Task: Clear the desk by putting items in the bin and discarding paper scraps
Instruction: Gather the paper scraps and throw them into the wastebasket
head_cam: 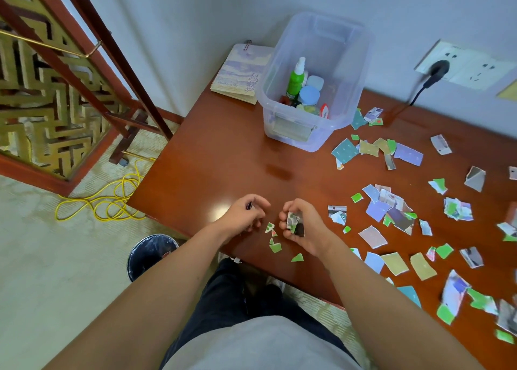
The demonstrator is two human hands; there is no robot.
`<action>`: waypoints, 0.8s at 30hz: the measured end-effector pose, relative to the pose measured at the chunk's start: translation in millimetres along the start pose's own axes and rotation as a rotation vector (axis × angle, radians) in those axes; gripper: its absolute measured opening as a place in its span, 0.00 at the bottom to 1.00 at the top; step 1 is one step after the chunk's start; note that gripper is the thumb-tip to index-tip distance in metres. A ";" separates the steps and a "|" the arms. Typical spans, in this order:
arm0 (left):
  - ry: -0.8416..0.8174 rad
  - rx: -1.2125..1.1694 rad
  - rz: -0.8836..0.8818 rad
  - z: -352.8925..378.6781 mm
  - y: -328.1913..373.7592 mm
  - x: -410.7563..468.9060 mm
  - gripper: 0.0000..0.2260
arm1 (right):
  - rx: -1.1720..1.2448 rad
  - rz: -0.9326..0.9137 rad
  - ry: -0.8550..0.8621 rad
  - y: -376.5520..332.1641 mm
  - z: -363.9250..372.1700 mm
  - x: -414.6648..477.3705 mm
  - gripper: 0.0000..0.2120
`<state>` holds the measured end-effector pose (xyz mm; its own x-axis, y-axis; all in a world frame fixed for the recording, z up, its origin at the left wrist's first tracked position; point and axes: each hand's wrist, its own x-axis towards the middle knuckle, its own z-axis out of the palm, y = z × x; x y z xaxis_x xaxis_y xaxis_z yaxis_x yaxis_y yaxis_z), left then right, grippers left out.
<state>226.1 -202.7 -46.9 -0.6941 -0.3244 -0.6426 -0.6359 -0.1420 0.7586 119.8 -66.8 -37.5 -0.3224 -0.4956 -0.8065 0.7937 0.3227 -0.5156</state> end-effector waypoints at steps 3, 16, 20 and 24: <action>0.003 0.199 0.034 6.2 -5.4 4.9 0.04 | -0.221 -0.037 0.074 4.9 -6.2 -1.4 0.10; -0.009 1.003 0.243 12.5 -23.6 5.8 0.13 | -1.391 -0.312 0.257 38.2 -3.6 -3.1 0.19; 0.019 0.983 0.250 12.0 -28.3 5.1 0.12 | -1.440 -0.407 0.264 43.1 -2.9 -0.9 0.13; 0.052 0.958 0.259 11.4 -30.9 4.4 0.10 | -1.417 -0.447 0.254 44.9 -4.5 0.7 0.09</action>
<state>238.8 -189.0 -74.4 -0.8489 -0.2828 -0.4466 -0.4869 0.7471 0.4525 152.8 -49.0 -62.5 -0.5922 -0.6597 -0.4627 -0.4839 0.7503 -0.4504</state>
